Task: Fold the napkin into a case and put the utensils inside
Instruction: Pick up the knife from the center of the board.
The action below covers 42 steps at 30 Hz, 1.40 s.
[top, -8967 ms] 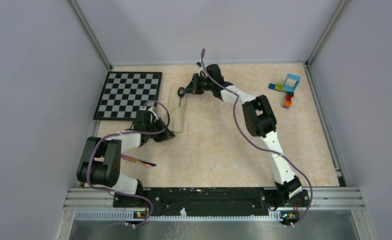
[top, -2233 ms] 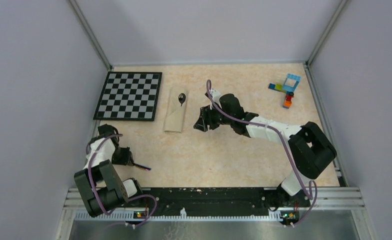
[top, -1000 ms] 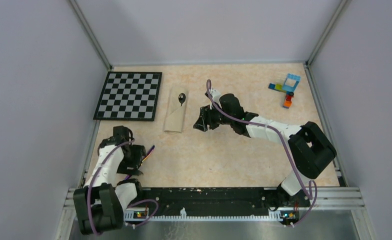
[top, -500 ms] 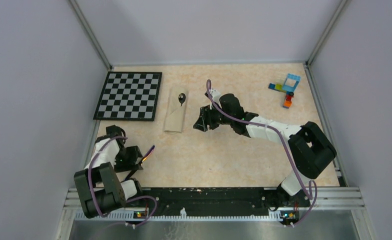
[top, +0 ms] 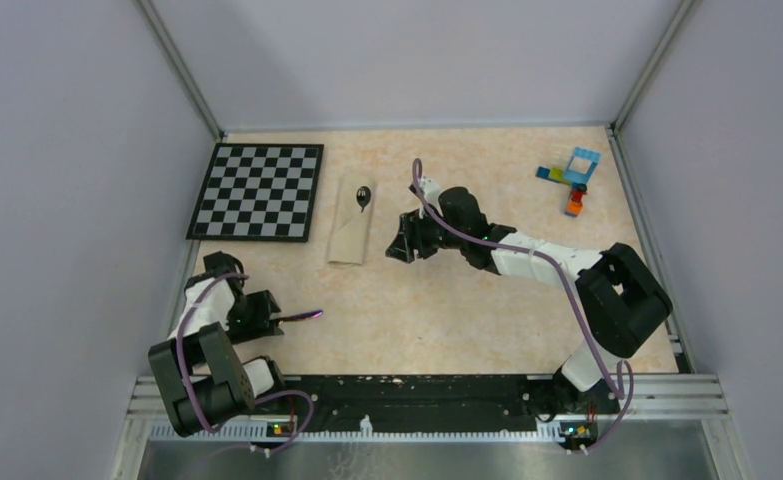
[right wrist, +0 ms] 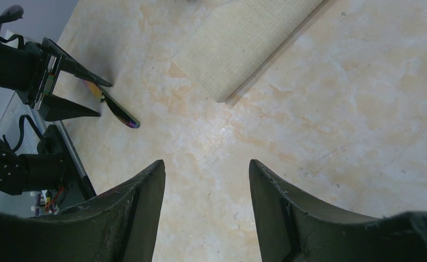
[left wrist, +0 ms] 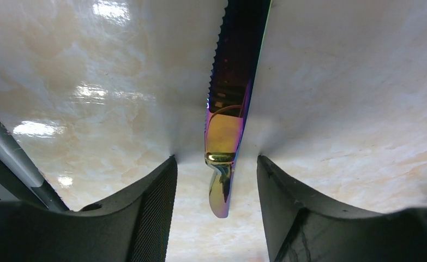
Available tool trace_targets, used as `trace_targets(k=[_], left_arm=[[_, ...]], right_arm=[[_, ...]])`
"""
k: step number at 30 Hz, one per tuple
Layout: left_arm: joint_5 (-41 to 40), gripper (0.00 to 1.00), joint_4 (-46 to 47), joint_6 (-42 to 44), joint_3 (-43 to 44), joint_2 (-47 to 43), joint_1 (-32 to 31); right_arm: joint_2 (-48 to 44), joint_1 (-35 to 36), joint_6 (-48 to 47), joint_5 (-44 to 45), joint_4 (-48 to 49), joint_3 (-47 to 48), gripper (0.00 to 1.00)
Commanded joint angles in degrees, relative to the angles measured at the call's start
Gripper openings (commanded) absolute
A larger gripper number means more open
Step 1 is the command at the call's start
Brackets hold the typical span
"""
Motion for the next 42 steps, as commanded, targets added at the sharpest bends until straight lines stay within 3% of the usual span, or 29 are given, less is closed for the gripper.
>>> trace_targets(k=[1,17,27,42], left_arm=[[-6.07,0.6,3.09,2.28,-2.87,-0.3,1.06],[-10.81,0.43,5.3,5.32,-3.31,6.12,1.62],[-12.96,0.0,8.08,10.52,-2.81,5.27,1.57],[-4.35,0.0,0.53,24.93,2.62,-9.42,1.4]], right_arm=[[0.25,-0.3,0.09,-0.9,2.84,-0.36,0.57],[0.42,-0.28,0.0,-0.66,2.72,-0.37,0.57],[0.61,-0.28,-0.06,-0.43,2.97,-0.41,0.57],[2.07,-0.31,-0.09,-0.49,3.5,-0.2,0.57]])
